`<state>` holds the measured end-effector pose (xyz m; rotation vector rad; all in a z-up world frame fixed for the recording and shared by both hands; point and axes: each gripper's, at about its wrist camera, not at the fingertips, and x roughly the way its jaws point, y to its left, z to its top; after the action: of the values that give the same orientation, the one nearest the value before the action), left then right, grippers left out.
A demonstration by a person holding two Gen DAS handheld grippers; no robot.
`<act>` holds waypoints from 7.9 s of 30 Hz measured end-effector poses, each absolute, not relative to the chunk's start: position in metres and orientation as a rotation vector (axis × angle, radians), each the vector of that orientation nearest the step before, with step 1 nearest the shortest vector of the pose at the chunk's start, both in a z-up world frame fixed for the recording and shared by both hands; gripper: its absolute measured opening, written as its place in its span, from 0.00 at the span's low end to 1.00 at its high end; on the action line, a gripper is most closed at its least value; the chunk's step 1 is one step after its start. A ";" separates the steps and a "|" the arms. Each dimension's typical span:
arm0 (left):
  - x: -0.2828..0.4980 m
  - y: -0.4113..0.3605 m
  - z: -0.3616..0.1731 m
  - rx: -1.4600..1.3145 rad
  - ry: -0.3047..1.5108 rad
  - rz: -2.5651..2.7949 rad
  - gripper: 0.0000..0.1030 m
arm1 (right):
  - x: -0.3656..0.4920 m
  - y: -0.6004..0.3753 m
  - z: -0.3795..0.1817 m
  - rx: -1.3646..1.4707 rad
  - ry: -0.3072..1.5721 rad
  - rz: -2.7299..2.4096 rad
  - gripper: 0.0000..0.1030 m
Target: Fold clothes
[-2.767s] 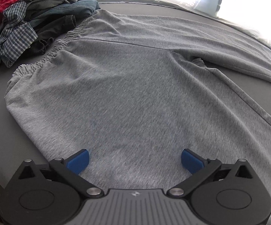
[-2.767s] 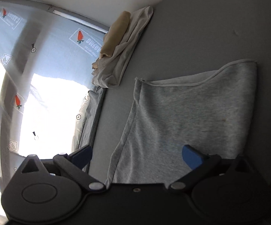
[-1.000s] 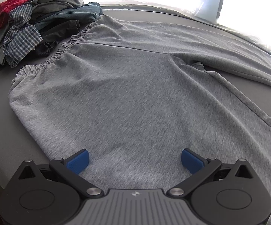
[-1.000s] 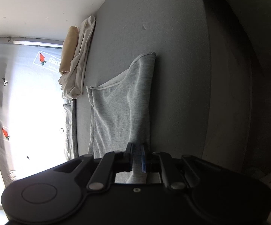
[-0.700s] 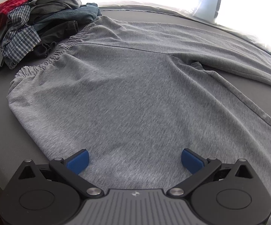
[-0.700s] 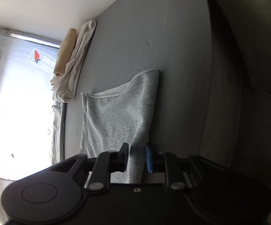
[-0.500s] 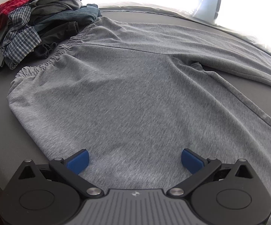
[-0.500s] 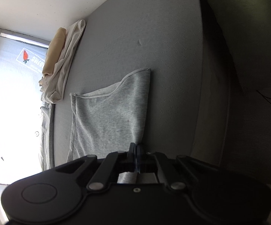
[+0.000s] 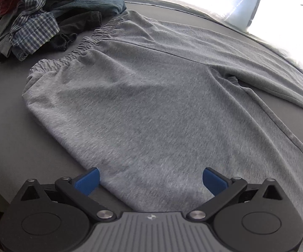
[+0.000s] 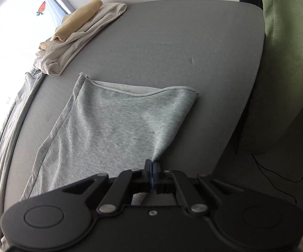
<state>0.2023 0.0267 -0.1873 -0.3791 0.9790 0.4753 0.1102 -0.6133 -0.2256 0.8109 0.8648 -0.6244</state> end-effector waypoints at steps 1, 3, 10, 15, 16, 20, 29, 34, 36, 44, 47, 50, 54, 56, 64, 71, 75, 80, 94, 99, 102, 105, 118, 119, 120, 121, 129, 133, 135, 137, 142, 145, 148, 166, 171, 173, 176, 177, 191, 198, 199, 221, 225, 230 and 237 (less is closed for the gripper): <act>0.196 0.042 -0.184 -0.417 0.970 0.526 0.98 | 0.111 -0.612 -0.225 0.806 0.870 -0.632 0.00; 0.185 0.070 -0.180 -0.480 0.955 0.596 0.93 | 0.113 -0.608 -0.224 0.773 0.882 -0.642 0.00; 0.173 0.127 -0.182 -0.551 0.954 0.692 0.75 | 0.126 -0.579 -0.220 0.522 0.920 -0.675 0.01; 0.181 0.139 -0.188 -0.529 0.939 0.718 0.75 | 0.134 -0.572 -0.219 0.451 0.934 -0.719 0.03; 0.183 0.141 -0.187 -0.529 0.931 0.715 0.74 | 0.136 -0.570 -0.219 0.428 0.939 -0.720 0.03; 0.191 0.146 -0.184 -0.535 0.907 0.701 0.37 | 0.139 -0.568 -0.218 0.395 0.918 -0.716 0.01; 0.200 0.163 -0.135 -0.661 0.687 0.606 0.01 | 0.139 -0.566 -0.157 0.469 0.650 -0.701 0.00; 0.205 0.162 -0.092 -0.640 0.565 0.563 0.01 | 0.143 -0.564 -0.108 0.512 0.489 -0.658 0.00; 0.205 0.165 -0.073 -0.635 0.510 0.548 0.01 | 0.146 -0.562 -0.090 0.510 0.431 -0.643 0.00; 0.209 0.175 -0.025 -0.653 0.367 0.544 0.01 | 0.159 -0.558 -0.032 0.477 0.281 -0.582 0.00; 0.216 0.175 -0.022 -0.650 0.367 0.553 0.01 | 0.172 -0.560 -0.027 0.468 0.274 -0.565 0.00; 0.226 0.176 -0.026 -0.649 0.384 0.572 0.01 | 0.193 -0.560 -0.031 0.459 0.295 -0.546 0.00; 0.240 0.178 -0.033 -0.666 0.394 0.589 0.01 | 0.226 -0.556 -0.036 0.456 0.308 -0.523 0.00; 0.250 0.180 -0.036 -0.660 0.392 0.597 0.01 | 0.246 -0.553 -0.038 0.444 0.318 -0.514 0.00; 0.309 0.194 -0.048 -0.667 0.402 0.649 0.01 | 0.351 -0.541 -0.042 0.355 0.350 -0.471 0.00; 0.380 0.196 -0.069 -0.639 0.469 0.667 0.01 | 0.470 -0.534 -0.055 0.295 0.387 -0.469 0.00; 0.414 0.189 -0.080 -0.588 0.506 0.654 0.01 | 0.537 -0.516 -0.070 0.187 0.423 -0.445 0.00; 0.451 0.198 -0.099 -0.550 0.544 0.676 0.01 | 0.621 -0.487 -0.091 0.021 0.475 -0.408 0.00; 0.503 0.187 -0.133 -0.534 0.666 0.601 0.46 | 0.676 -0.425 -0.152 0.036 0.624 -0.308 0.41; 0.493 0.126 -0.149 -0.401 0.835 0.460 0.52 | 0.607 -0.439 -0.184 0.149 0.708 -0.342 0.43; 0.483 0.097 -0.163 -0.351 0.915 0.395 0.61 | 0.571 -0.458 -0.199 0.255 0.742 -0.384 0.43; 0.479 0.082 -0.177 -0.303 0.977 0.350 0.62 | 0.553 -0.483 -0.211 0.392 0.751 -0.407 0.43; 0.495 0.059 -0.190 -0.183 1.011 0.334 1.00 | 0.577 -0.543 -0.226 0.715 0.656 -0.417 0.34; 0.495 0.059 -0.190 -0.184 1.011 0.335 1.00 | 0.580 -0.541 -0.226 0.702 0.661 -0.412 0.22; 0.496 0.060 -0.190 -0.184 1.011 0.333 1.00 | 0.584 -0.538 -0.223 0.665 0.661 -0.414 0.04; 0.496 0.060 -0.190 -0.182 1.010 0.331 1.00 | 0.587 -0.534 -0.219 0.611 0.654 -0.418 0.01; 0.494 0.059 -0.188 -0.174 1.001 0.320 1.00 | 0.605 -0.520 -0.158 0.471 0.440 -0.259 0.00; 0.493 0.057 -0.188 -0.171 0.989 0.323 1.00 | 0.612 -0.536 -0.163 0.631 0.426 -0.236 0.01; 0.493 0.057 -0.188 -0.170 0.986 0.323 1.00 | 0.625 -0.542 -0.190 0.664 0.570 -0.267 0.03; 0.493 0.057 -0.187 -0.170 0.989 0.321 1.00 | 0.625 -0.543 -0.213 0.679 0.643 -0.304 0.03; 0.494 0.057 -0.187 -0.169 0.986 0.321 1.00 | 0.615 -0.534 -0.236 0.678 0.662 -0.311 0.12; 0.495 0.057 -0.186 -0.169 0.994 0.318 1.00 | 0.616 -0.520 -0.229 0.601 0.710 -0.263 0.28; 0.498 0.059 -0.185 -0.168 1.019 0.304 1.00 | 0.613 -0.487 -0.222 0.335 0.799 -0.195 0.33; 0.440 0.124 -0.177 -0.240 1.067 0.406 1.00 | 0.577 -0.316 -0.216 -0.090 0.988 0.145 0.84; 0.421 0.141 -0.178 -0.254 1.075 0.404 1.00 | 0.551 -0.266 -0.220 -0.100 1.004 0.217 0.90; 0.415 0.145 -0.178 -0.251 1.078 0.388 1.00 | 0.546 -0.243 -0.220 -0.112 0.995 0.246 0.90; 0.408 0.149 -0.180 -0.210 1.087 0.345 1.00 | 0.541 -0.207 -0.221 -0.131 0.976 0.295 0.90; 0.406 0.150 -0.180 -0.200 1.086 0.330 1.00 | 0.540 -0.195 -0.221 -0.147 0.968 0.314 0.91; 0.398 0.152 -0.182 -0.094 1.068 0.207 1.00 | 0.484 -0.170 -0.223 -0.198 1.022 0.364 0.99; 0.393 0.151 -0.181 -0.088 1.041 0.205 1.00 | 0.489 -0.168 -0.211 -0.114 0.977 0.305 0.96; 0.393 0.151 -0.180 -0.088 1.038 0.205 1.00 | 0.493 -0.166 -0.211 -0.115 0.978 0.295 0.96; 0.396 0.150 -0.181 -0.090 1.030 0.222 1.00 | 0.422 -0.103 -0.225 -0.287 0.899 0.514 0.99; 0.396 0.150 -0.182 -0.088 1.027 0.223 1.00 | 0.413 -0.108 -0.227 -0.249 0.889 0.505 0.99; 0.397 0.151 -0.182 -0.091 1.036 0.232 1.00 | 0.402 -0.117 -0.228 -0.239 0.893 0.514 1.00; 0.396 0.153 -0.179 -0.197 1.077 0.271 1.00 | 0.385 -0.158 -0.228 -0.248 0.910 0.516 1.00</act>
<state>0.3963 0.1532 -0.1793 -0.1973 1.0775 0.2706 0.3853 -0.1579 -0.2283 -0.2482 0.9098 0.5162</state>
